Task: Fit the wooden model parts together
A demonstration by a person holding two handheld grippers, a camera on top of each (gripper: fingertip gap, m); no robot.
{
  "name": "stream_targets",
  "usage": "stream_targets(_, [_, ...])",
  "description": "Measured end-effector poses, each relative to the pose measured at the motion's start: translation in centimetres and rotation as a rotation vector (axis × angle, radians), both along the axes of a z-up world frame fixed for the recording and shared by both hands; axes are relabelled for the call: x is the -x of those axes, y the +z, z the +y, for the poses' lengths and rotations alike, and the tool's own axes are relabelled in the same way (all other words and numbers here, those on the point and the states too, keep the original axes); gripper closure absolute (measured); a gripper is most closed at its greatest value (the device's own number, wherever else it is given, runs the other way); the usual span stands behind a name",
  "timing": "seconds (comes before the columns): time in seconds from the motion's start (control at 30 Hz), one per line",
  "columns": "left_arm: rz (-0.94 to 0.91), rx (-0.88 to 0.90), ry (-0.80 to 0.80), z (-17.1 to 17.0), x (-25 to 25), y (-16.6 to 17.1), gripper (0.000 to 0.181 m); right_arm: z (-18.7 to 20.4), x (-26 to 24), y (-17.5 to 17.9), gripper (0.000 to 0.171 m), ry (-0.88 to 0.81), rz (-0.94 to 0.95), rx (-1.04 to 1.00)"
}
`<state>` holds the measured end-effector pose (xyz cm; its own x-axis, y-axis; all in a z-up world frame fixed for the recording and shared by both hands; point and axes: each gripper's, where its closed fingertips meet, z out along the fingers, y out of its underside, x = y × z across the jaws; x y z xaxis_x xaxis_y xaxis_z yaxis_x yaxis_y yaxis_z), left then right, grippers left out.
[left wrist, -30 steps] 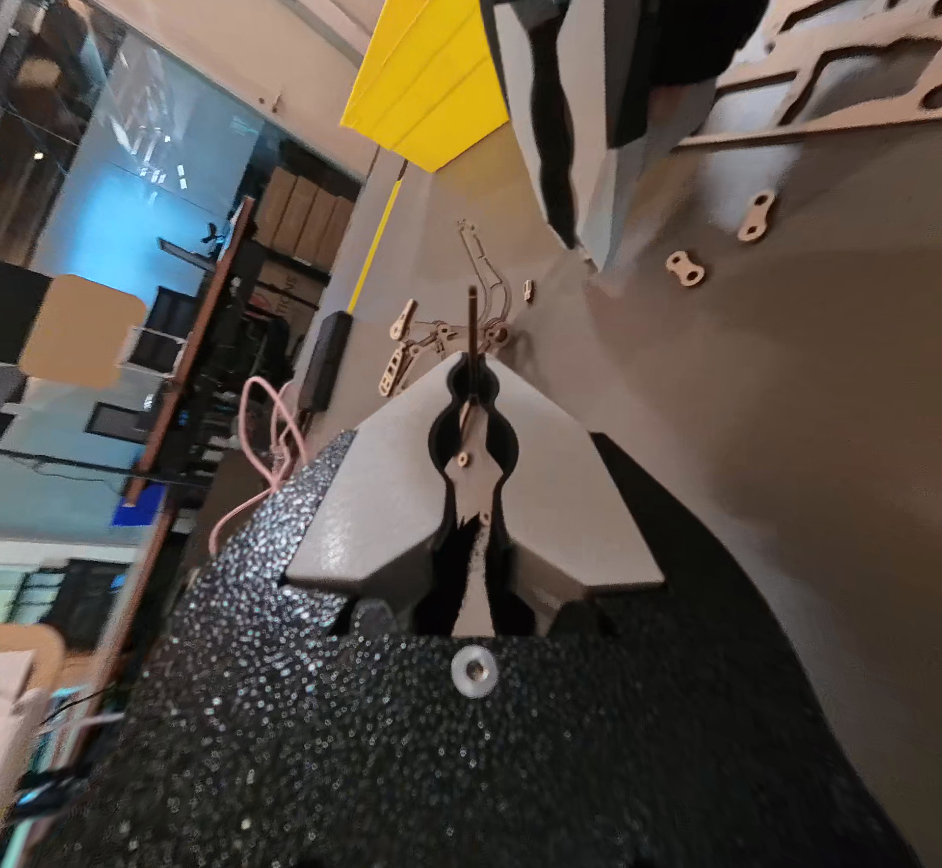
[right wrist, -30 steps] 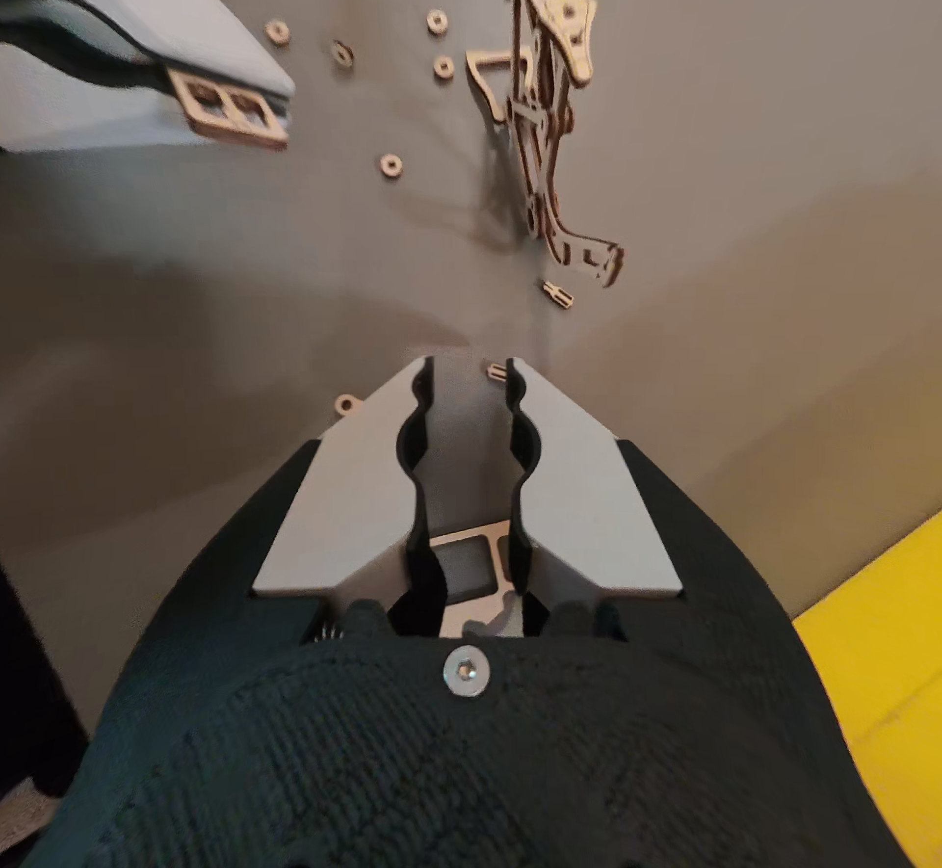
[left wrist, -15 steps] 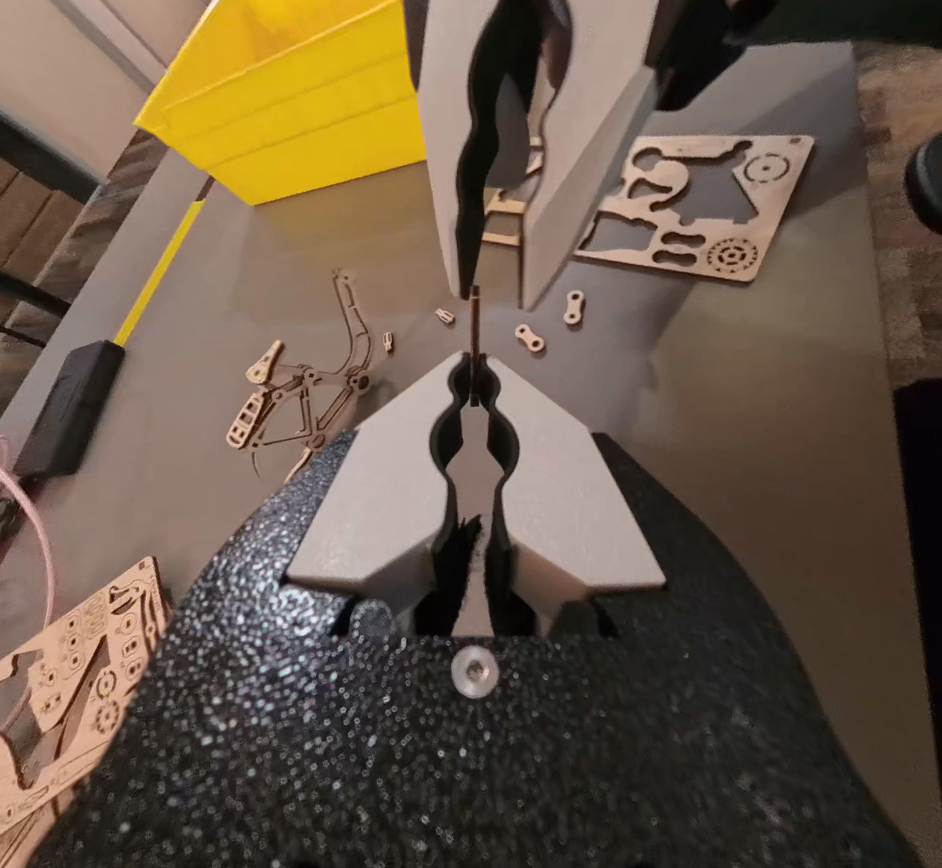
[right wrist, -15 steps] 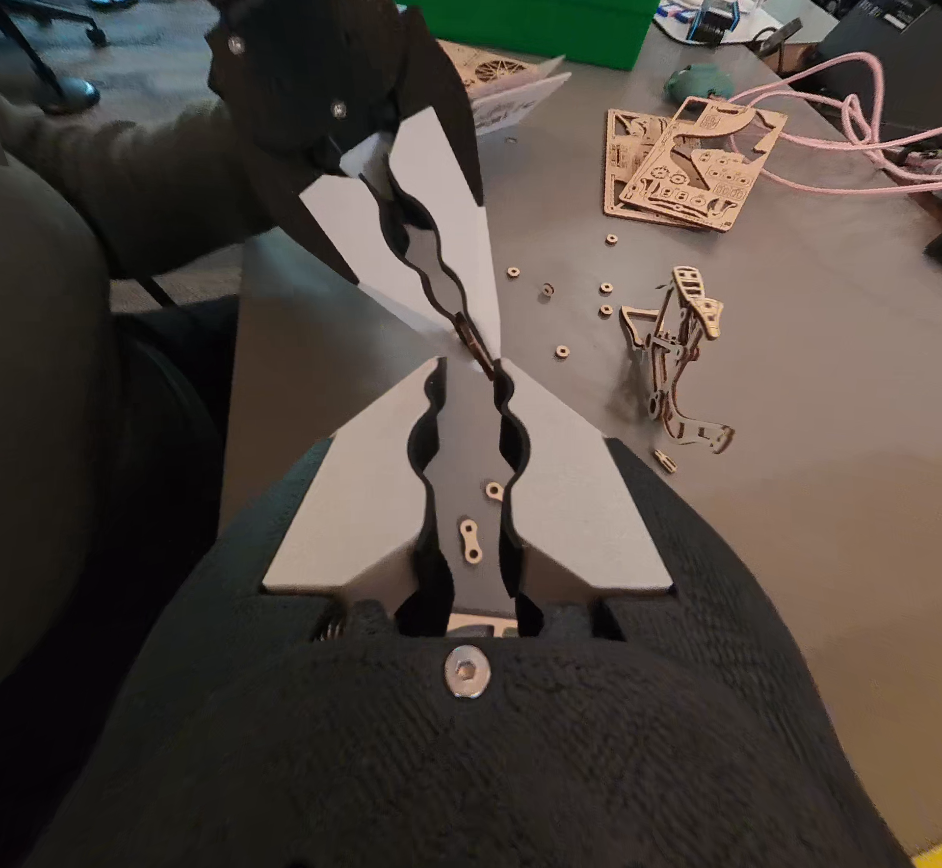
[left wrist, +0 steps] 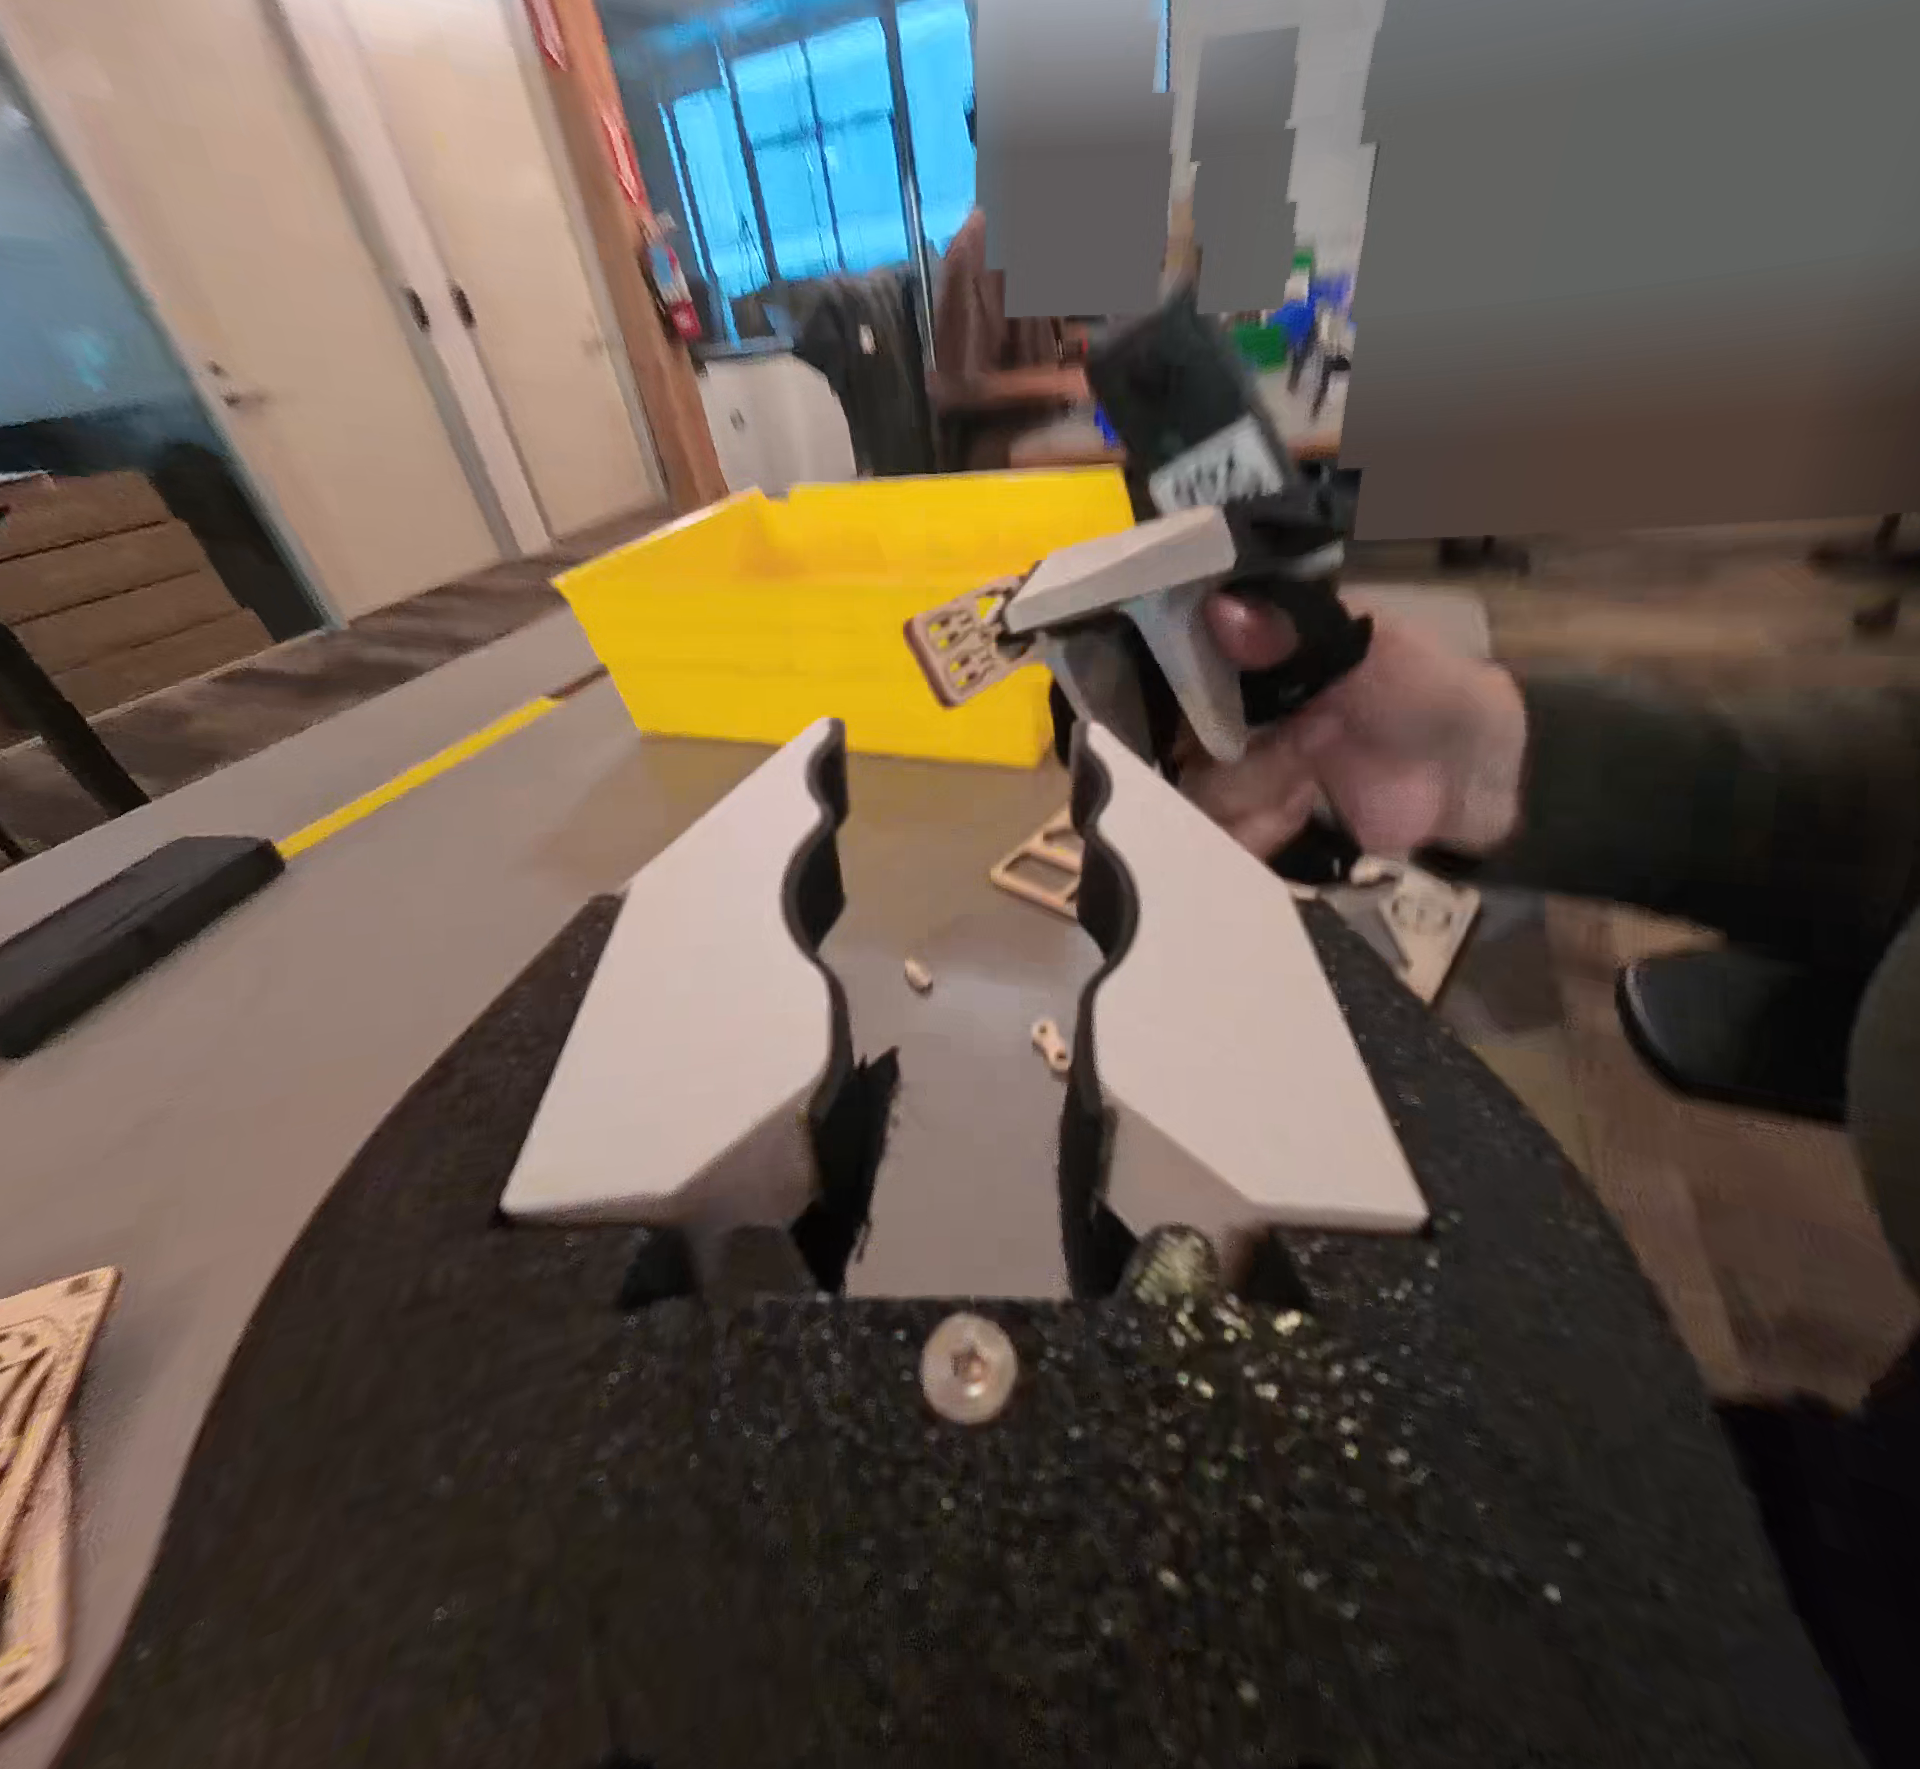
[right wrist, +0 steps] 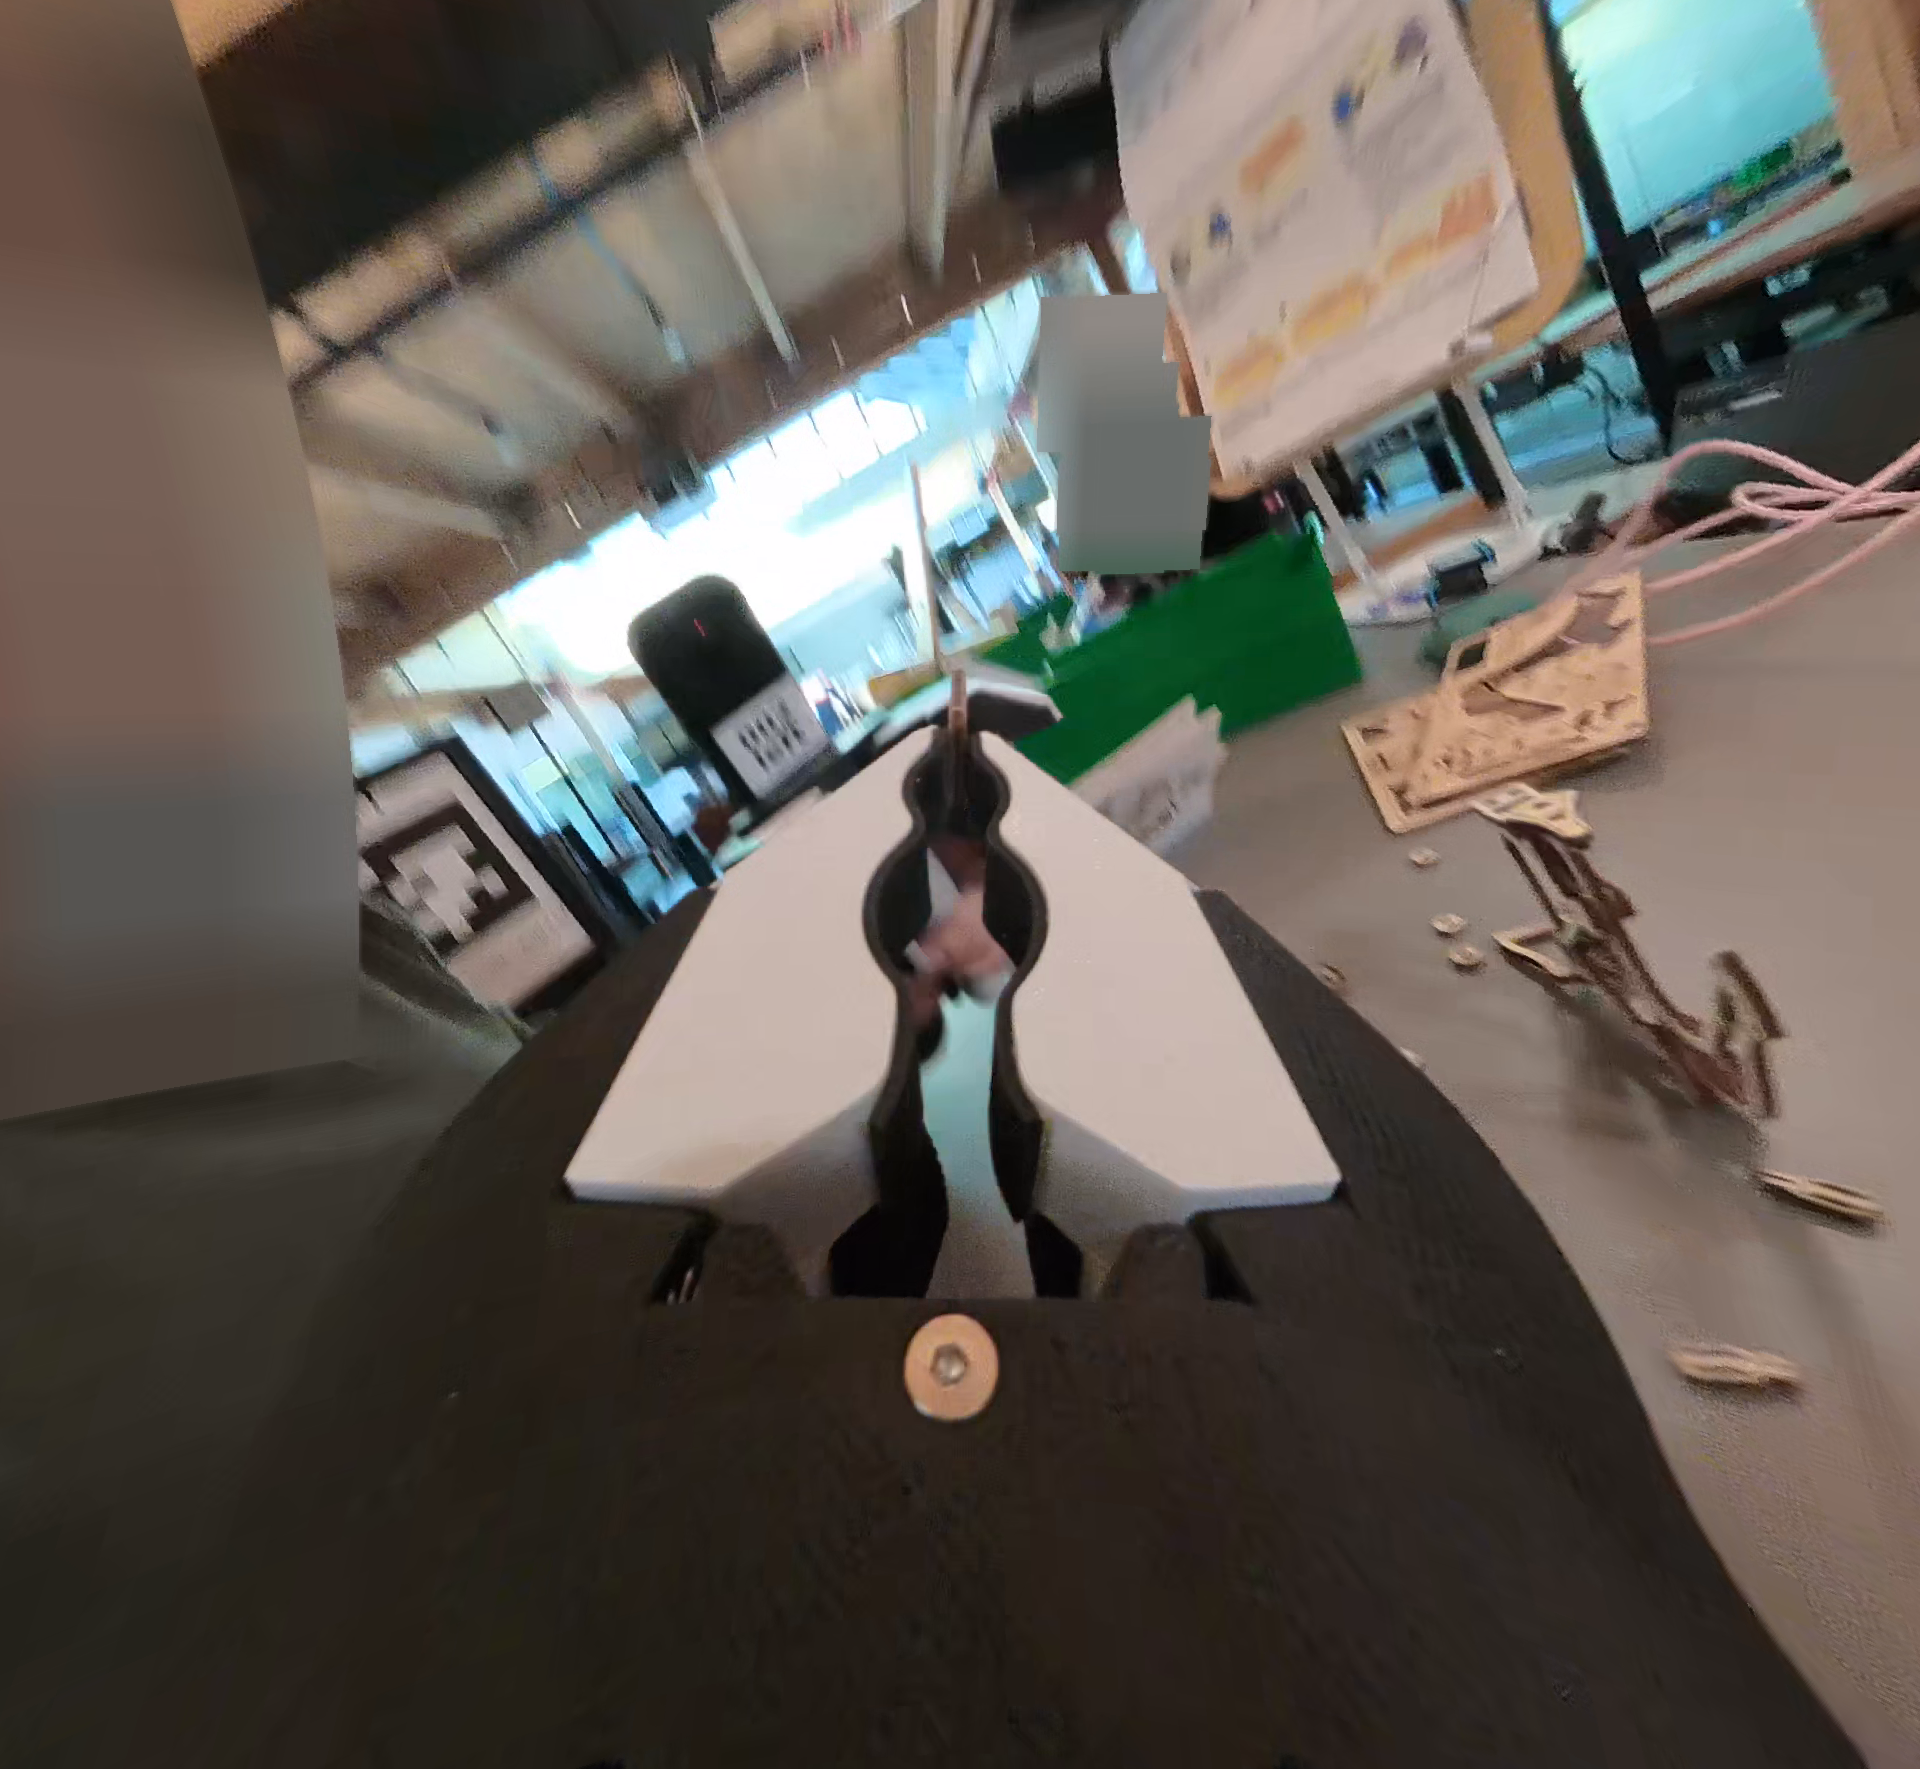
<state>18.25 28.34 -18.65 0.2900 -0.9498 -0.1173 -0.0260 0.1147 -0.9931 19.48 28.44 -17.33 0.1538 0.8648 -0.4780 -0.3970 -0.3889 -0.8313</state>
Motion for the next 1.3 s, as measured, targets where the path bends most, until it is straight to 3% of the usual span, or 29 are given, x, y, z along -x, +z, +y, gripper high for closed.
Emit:
stream_targets(0.1, [-0.154,0.077,-0.004,0.1,0.1,1.4,0.141,0.1,-0.2,0.7,0.171,0.007,0.186,0.069])
stream_targets(0.17, [-0.219,0.15,-0.051,-0.1,-0.3,1.7,0.153,0.0,0.3,0.5,0.171,0.015,0.243,0.1])
stream_targets(0.23, [-0.243,0.221,-0.069,0.0,-0.7,1.4,0.171,0.2,0.6,0.3,0.171,0.01,0.286,0.124])
stream_targets(0.43, [-0.308,0.231,-0.05,0.1,-0.7,1.5,0.176,0.4,0.6,0.1,0.17,0.014,0.311,0.118])
stream_targets(0.63, [-0.323,0.434,-0.155,0.1,-0.5,0.6,0.181,0.6,1.0,-1.0,0.167,-0.075,0.095,0.002])
stream_targets(0.77, [-0.118,0.352,-0.066,0.9,-0.2,-1.2,0.181,1.2,0.5,-2.9,0.155,-0.128,-0.175,-0.059])
stream_targets(0.93, [0.081,0.352,-0.158,-0.3,-0.8,-2.9,0.181,0.6,0.9,-3.5,0.155,-0.147,-0.405,-0.192])
stream_targets(1.03, [0.136,0.41,-0.246,-1.2,-1.0,-3.7,0.181,-0.6,1.6,-4.0,0.162,-0.03,-0.447,-0.177])
stream_targets(1.3, [0.206,0.445,-0.283,-1.7,-0.8,-4.7,0.181,-0.8,1.6,-4.6,0.169,0.032,-0.465,-0.159])
